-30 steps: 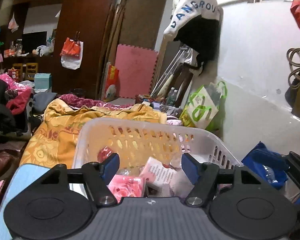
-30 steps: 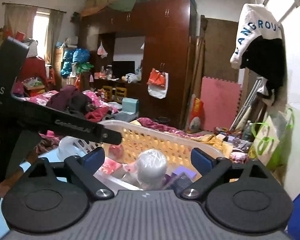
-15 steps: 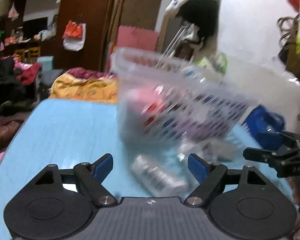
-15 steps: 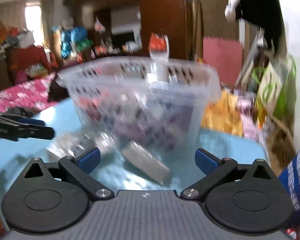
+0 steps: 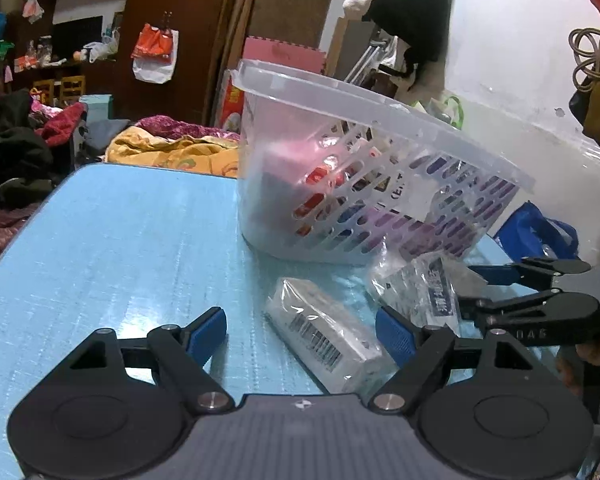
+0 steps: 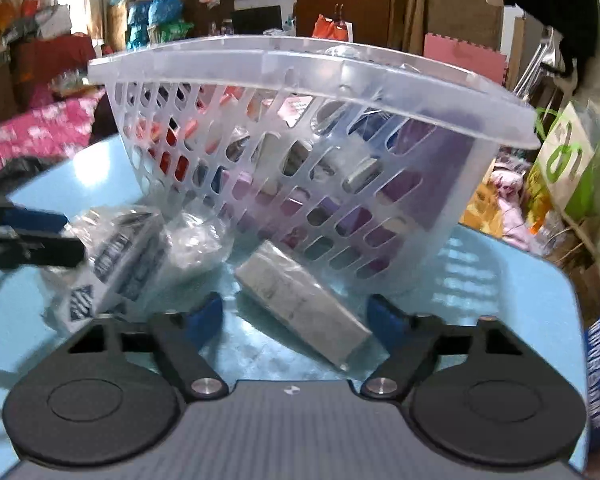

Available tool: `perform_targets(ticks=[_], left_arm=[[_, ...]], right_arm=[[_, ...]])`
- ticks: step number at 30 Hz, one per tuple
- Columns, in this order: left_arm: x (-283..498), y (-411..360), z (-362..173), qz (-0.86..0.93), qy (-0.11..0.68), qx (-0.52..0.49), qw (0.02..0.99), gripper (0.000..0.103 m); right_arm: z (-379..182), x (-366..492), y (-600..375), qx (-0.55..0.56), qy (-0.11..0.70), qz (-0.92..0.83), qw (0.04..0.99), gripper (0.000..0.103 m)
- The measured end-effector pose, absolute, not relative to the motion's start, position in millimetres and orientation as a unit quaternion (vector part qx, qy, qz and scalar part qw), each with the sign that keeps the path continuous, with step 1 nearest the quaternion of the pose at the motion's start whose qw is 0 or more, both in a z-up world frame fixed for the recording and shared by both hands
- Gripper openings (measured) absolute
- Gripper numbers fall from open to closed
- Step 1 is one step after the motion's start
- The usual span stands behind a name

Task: Organize objects

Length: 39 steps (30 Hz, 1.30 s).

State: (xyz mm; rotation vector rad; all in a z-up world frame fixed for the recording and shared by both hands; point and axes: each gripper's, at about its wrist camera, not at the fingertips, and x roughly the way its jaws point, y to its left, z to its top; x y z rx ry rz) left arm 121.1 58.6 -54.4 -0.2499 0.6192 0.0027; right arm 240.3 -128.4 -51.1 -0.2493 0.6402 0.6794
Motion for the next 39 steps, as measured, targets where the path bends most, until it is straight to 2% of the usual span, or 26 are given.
perform_targets(ticks=[1,2,5,15,16,18,21,24,31,33,39], left_arm=[[120.9,58.8,-54.2,0.001,0.303,-0.122,0.945,0.085],[120.6,59.5,-53.8,0.000,0.303,-0.123,0.945,0.085],[117.6,60.3,-53.4,0.000,0.300,-0.125,0.946,0.085],[131.2,19.4,-56.5,0.004,0.321,-0.053,0.946,0.085],[131.9,16.1,-56.7,0.006,0.321,-0.045,0.946,0.079],[131.1,11.0,-56.9,0.024,0.317,-0.021,0.948,0.061],[128.5,24.0,-55.8,0.016,0.308,-0.055,0.950,0.053],[121.9,35.9,-55.4,0.001,0.296,-0.081,0.952,0.049],[109.7,39.7,-51.7,-0.036,0.263,-0.089,0.960,0.048],[106.2,37.8,-49.8,-0.037,0.251,-0.086,0.964,0.043],[110.9,30.8,-51.1,-0.022,0.264,-0.065,0.962,0.043]], right_arm=[[-49.6,237.9,-131.2,-0.119,0.305,0.323,0.888,0.056],[-47.4,235.2,-135.9,-0.114,0.304,0.323,0.889,0.050],[-43.6,223.0,-158.0,-0.068,0.301,0.343,0.887,0.040],[-45.9,180.7,-177.4,-0.018,0.255,0.369,0.894,0.037],[-45.7,179.5,-175.7,-0.016,0.255,0.370,0.893,0.037],[-44.8,174.1,-177.7,-0.012,0.244,0.370,0.896,0.037],[-43.2,168.8,-179.9,-0.008,0.226,0.360,0.905,0.037],[-42.8,165.0,-175.8,-0.016,0.215,0.346,0.913,0.037],[-39.9,160.1,-185.9,0.001,0.183,0.359,0.915,0.036],[-39.2,160.2,-188.6,0.009,0.178,0.360,0.916,0.036],[-39.0,161.7,-186.8,0.007,0.177,0.362,0.915,0.036]])
